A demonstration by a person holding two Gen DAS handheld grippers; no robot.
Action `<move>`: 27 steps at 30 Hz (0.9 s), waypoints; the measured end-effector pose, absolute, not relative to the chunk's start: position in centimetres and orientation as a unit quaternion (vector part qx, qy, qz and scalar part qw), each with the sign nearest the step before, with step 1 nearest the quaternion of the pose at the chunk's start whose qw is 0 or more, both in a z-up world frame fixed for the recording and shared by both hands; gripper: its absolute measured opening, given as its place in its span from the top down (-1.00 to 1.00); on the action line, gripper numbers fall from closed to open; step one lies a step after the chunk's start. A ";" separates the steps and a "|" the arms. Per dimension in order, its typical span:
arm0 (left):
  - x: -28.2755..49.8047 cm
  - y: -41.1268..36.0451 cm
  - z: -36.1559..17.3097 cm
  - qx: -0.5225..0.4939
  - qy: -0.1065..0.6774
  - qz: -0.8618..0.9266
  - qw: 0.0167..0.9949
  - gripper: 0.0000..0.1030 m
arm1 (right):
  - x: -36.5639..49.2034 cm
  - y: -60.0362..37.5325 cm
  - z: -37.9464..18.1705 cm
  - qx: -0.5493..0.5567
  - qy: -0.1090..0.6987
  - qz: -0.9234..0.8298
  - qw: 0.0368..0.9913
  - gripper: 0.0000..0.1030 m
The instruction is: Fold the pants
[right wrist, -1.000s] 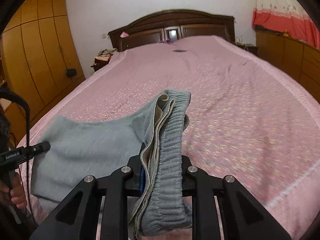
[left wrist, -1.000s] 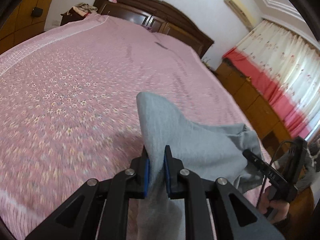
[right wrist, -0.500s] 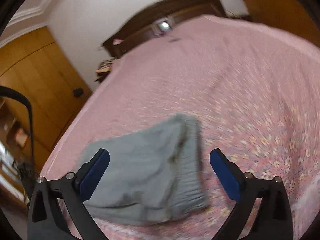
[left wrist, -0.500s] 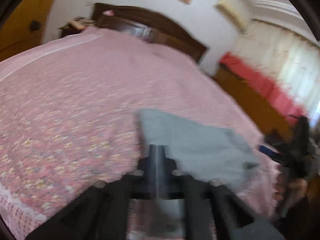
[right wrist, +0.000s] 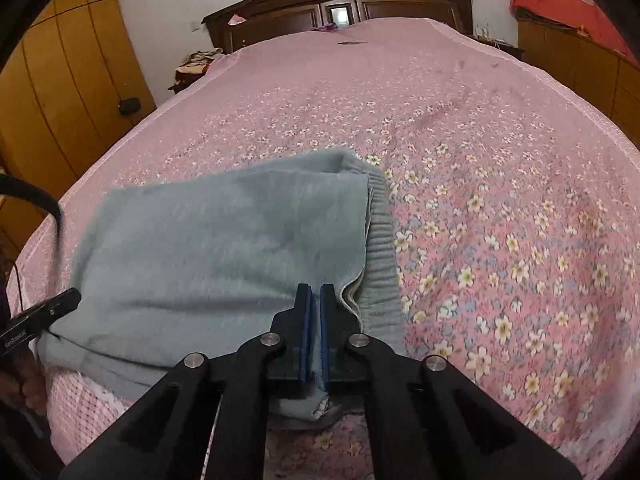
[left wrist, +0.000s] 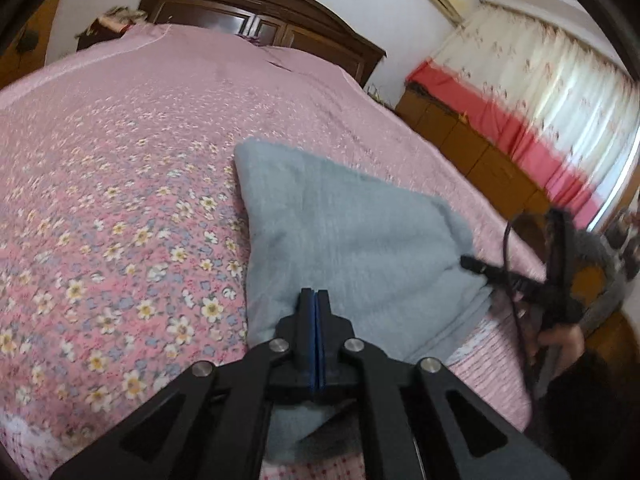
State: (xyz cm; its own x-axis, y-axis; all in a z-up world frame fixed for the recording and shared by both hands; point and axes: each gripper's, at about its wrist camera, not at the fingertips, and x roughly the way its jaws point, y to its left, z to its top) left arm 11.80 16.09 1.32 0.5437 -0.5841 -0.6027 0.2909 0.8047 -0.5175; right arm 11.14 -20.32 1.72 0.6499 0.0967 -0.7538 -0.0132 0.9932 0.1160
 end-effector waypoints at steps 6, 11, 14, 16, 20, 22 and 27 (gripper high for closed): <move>10.6 21.5 3.0 -0.266 0.368 -0.256 0.854 -0.31 | 9.8 -17.5 2.3 -0.015 0.388 0.004 0.922 0.80; 11.5 24.4 0.9 -0.326 0.398 -0.241 0.823 -0.26 | 6.0 -12.7 5.3 -0.047 0.355 0.035 0.933 -0.28; 12.6 25.8 0.2 -0.350 0.401 -0.253 0.808 -0.24 | 3.7 -6.5 6.8 -0.097 0.316 0.120 0.936 -0.40; 13.1 26.3 0.0 -0.357 0.405 -0.255 0.802 -0.24 | 2.0 -1.6 6.6 -0.145 0.303 0.183 0.924 -0.43; 13.9 28.9 -0.1 -0.342 0.416 -0.234 0.810 -0.19 | -1.1 6.9 2.3 -0.319 0.270 0.212 0.883 -0.44; 15.1 29.4 0.0 -0.321 0.427 -0.232 0.813 -0.18 | -1.4 9.5 -0.6 -0.406 0.243 0.170 0.864 -0.44; 16.6 29.9 0.1 -0.280 0.432 -0.238 0.824 -0.13 | 1.4 10.5 -1.6 -0.401 0.248 0.115 0.875 -0.44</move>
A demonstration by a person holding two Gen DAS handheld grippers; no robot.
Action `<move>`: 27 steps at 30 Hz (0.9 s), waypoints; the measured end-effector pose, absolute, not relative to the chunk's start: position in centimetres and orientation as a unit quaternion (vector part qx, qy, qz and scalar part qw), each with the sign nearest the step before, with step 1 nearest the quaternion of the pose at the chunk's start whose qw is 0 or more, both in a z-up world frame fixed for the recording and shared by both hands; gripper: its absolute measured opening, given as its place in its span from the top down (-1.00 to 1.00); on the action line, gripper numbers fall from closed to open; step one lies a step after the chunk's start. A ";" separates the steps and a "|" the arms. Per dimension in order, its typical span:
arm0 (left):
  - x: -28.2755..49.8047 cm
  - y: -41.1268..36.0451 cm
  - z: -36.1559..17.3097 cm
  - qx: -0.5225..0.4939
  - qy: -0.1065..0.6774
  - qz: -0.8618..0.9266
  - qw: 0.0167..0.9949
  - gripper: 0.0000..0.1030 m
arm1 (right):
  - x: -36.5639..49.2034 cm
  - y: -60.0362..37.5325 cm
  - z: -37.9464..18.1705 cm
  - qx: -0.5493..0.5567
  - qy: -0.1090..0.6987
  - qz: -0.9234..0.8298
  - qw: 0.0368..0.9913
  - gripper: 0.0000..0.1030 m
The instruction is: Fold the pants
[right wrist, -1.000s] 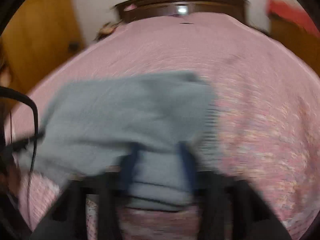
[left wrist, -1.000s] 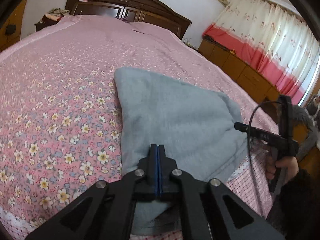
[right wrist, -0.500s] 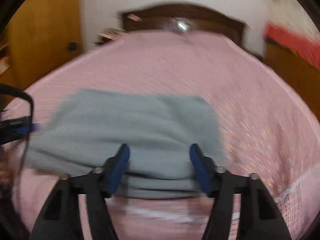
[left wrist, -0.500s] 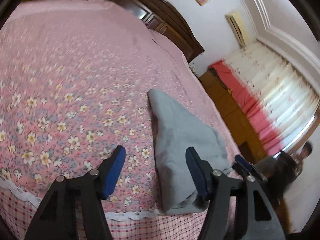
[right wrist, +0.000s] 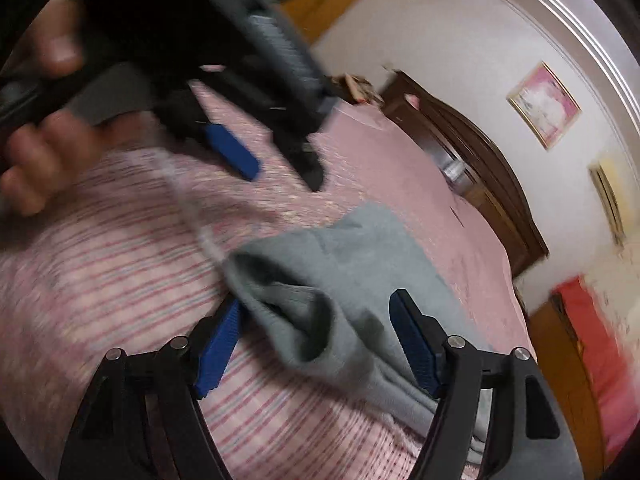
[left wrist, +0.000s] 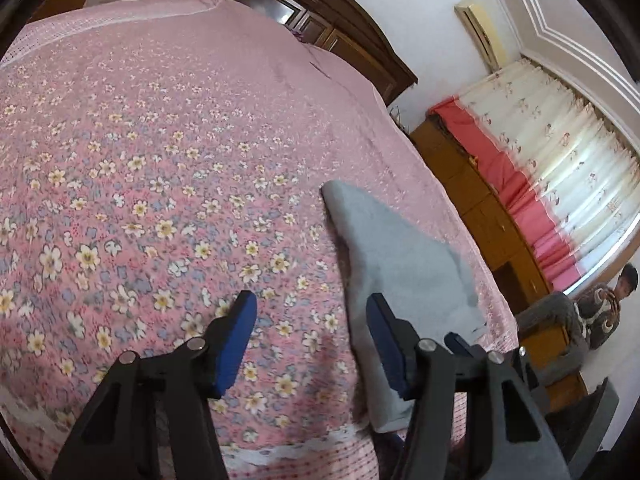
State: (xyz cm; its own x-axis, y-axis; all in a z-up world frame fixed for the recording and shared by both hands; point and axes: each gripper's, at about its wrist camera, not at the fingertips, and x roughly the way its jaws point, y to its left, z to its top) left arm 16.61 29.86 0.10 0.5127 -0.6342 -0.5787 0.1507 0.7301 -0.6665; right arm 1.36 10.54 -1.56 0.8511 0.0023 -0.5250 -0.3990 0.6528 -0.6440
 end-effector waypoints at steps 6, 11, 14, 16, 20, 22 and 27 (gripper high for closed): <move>16.3 29.9 -0.3 -0.268 0.433 -0.233 0.828 -0.09 | 0.4 12.7 -2.9 -0.464 0.212 0.128 0.850 -0.09; 14.6 26.4 1.6 -0.264 0.432 -0.226 0.832 -0.09 | -0.7 13.7 -3.5 -0.486 0.219 0.147 0.833 0.57; 14.5 25.4 1.6 -0.261 0.433 -0.224 0.833 -0.10 | -1.7 13.8 -3.6 -0.486 0.217 0.142 0.835 0.69; 14.5 24.7 1.6 -0.258 0.434 -0.223 0.834 -0.09 | -2.2 13.7 -3.6 -0.478 0.220 0.143 0.838 0.70; 14.8 24.1 1.9 -0.262 0.434 -0.221 0.833 -0.10 | -2.1 13.2 -3.3 -0.468 0.220 0.142 0.844 0.71; 15.0 23.9 2.0 -0.262 0.435 -0.220 0.833 -0.10 | -1.9 13.1 -3.4 -0.465 0.218 0.140 0.847 0.71; 15.6 23.4 2.0 -0.262 0.435 -0.217 0.833 -0.10 | -2.4 12.8 -3.3 -0.458 0.218 0.143 0.850 0.70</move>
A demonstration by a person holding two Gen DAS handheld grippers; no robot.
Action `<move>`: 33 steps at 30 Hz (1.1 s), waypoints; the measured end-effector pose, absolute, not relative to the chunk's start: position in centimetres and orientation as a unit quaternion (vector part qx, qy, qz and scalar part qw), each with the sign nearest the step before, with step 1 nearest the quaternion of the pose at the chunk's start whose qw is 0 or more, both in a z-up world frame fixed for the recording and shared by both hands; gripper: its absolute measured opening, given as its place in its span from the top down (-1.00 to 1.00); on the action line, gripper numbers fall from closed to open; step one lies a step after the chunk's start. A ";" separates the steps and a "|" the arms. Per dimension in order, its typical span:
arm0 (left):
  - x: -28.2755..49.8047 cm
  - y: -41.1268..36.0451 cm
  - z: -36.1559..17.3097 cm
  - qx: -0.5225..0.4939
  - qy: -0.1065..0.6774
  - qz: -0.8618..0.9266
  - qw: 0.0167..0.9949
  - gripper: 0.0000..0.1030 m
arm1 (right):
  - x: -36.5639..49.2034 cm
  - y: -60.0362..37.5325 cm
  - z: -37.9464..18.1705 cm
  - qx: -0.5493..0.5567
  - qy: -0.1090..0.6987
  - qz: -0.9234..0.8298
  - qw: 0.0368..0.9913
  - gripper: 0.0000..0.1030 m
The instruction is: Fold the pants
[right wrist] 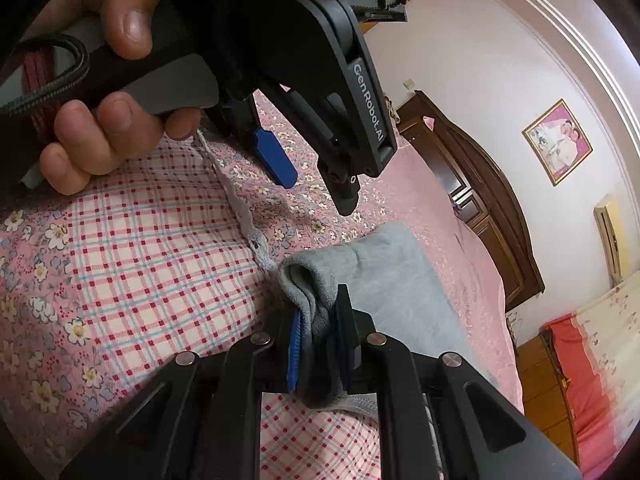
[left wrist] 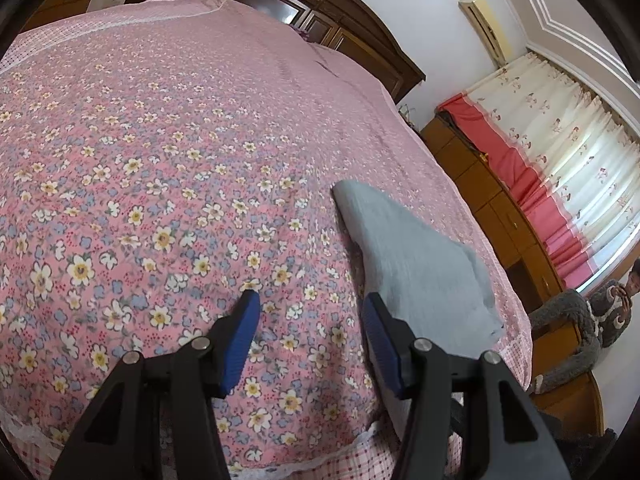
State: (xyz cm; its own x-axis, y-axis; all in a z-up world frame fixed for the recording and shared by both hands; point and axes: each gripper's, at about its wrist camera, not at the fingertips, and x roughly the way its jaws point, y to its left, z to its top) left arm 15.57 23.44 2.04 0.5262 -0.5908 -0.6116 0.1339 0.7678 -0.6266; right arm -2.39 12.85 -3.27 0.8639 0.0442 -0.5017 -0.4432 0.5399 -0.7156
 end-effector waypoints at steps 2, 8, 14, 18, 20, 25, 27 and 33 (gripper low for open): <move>15.9 23.3 2.1 -0.263 0.435 -0.216 0.833 -0.10 | -2.7 12.8 -3.3 -0.455 0.218 0.144 0.851 0.70; 16.9 22.7 2.2 -0.257 0.436 -0.214 0.836 -0.11 | -2.1 11.8 -3.0 -0.453 0.215 0.147 0.853 0.70; 17.5 21.9 2.1 -0.255 0.436 -0.214 0.836 -0.11 | -2.1 11.4 -3.2 -0.452 0.213 0.145 0.854 0.69; 18.0 21.3 1.9 -0.252 0.435 -0.214 0.837 -0.11 | -1.8 11.4 -3.6 -0.452 0.211 0.143 0.855 0.69; 18.1 21.1 1.7 -0.252 0.434 -0.214 0.838 -0.11 | -1.7 11.4 -3.8 -0.453 0.211 0.142 0.855 0.69; 18.6 20.9 1.7 -0.297 0.428 -0.252 0.816 -0.20 | -1.7 11.4 -3.3 -0.447 0.210 0.145 0.857 0.70; 19.5 20.3 1.7 -0.313 0.432 -0.266 0.803 -0.20 | -1.7 11.2 -2.7 -0.431 0.209 0.150 0.865 0.71; 22.6 18.2 1.7 -0.328 0.459 -0.176 0.807 1.00 | -1.7 10.5 -1.1 -0.389 0.207 0.167 0.882 0.74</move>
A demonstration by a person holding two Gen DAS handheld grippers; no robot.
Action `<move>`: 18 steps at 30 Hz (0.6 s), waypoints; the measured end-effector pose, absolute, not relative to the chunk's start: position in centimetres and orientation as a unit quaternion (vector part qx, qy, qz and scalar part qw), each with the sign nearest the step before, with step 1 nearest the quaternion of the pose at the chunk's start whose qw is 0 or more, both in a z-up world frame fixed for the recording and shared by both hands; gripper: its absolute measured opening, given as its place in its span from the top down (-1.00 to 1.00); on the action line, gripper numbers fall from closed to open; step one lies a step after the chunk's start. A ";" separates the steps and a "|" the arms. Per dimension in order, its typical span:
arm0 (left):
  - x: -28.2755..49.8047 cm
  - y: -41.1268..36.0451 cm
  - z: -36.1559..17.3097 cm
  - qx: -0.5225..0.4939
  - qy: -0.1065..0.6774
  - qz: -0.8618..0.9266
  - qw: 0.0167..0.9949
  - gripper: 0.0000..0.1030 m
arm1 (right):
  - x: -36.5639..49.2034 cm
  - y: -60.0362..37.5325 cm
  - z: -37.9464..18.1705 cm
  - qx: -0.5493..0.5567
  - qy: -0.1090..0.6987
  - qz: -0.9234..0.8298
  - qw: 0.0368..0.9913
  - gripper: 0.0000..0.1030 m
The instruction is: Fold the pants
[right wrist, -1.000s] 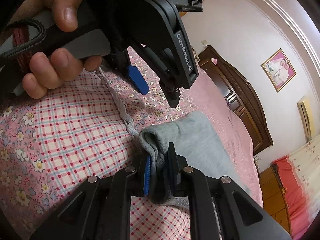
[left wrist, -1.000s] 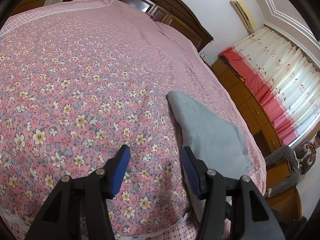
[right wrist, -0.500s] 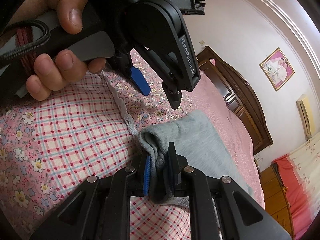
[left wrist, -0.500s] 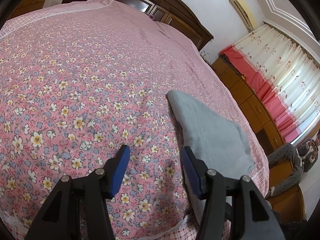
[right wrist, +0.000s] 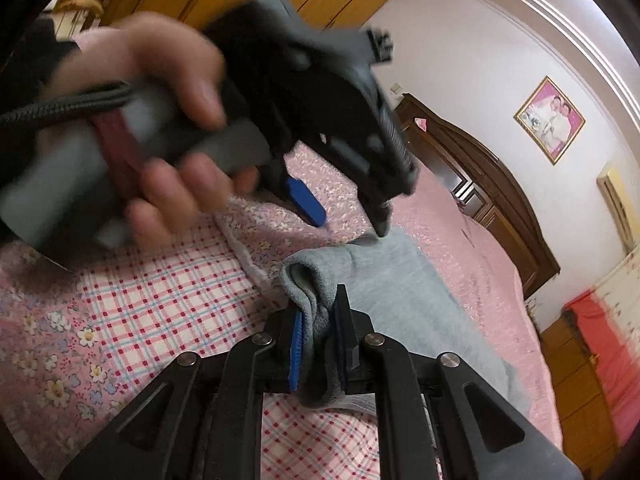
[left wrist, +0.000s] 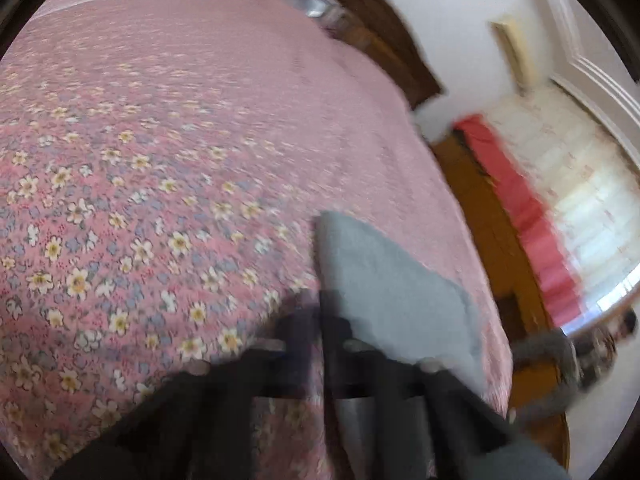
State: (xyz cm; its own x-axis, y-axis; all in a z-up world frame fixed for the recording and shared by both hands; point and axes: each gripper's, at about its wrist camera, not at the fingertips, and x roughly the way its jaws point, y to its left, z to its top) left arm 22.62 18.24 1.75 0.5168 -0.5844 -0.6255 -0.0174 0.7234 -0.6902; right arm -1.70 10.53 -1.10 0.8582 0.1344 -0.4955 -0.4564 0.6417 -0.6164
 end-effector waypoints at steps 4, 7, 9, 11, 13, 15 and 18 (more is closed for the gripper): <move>22.5 16.0 5.7 -0.280 0.419 -0.148 0.851 1.00 | -1.7 9.2 0.8 -0.348 0.200 0.176 0.899 0.75; 21.4 13.2 9.2 -0.206 0.384 -0.138 0.889 1.00 | -1.9 8.0 1.9 -0.324 0.191 0.177 0.909 0.75; 20.7 11.4 10.6 -0.191 0.372 -0.150 0.896 1.00 | -2.0 7.0 2.6 -0.308 0.184 0.179 0.916 0.75; 20.4 9.9 11.4 -0.176 0.368 -0.157 0.900 1.00 | -2.1 6.2 3.1 -0.293 0.180 0.180 0.921 0.75; 20.0 8.2 11.7 -0.163 0.369 -0.167 0.900 1.00 | -2.0 5.4 3.5 -0.278 0.177 0.181 0.927 0.75; 19.9 6.8 11.8 -0.160 0.375 -0.176 0.896 1.00 | -1.9 4.8 3.8 -0.269 0.174 0.180 0.930 0.75; 20.1 5.5 11.4 -0.150 0.383 -0.171 0.895 1.00 | -1.8 4.2 3.8 -0.257 0.175 0.183 0.933 0.75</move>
State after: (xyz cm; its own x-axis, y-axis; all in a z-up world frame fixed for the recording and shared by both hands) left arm 20.15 5.54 11.44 0.6476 -0.4205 -0.6355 0.1909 0.8969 -0.3990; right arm -1.81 4.17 3.83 0.8721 0.2508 -0.4202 -0.4309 0.8006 -0.4163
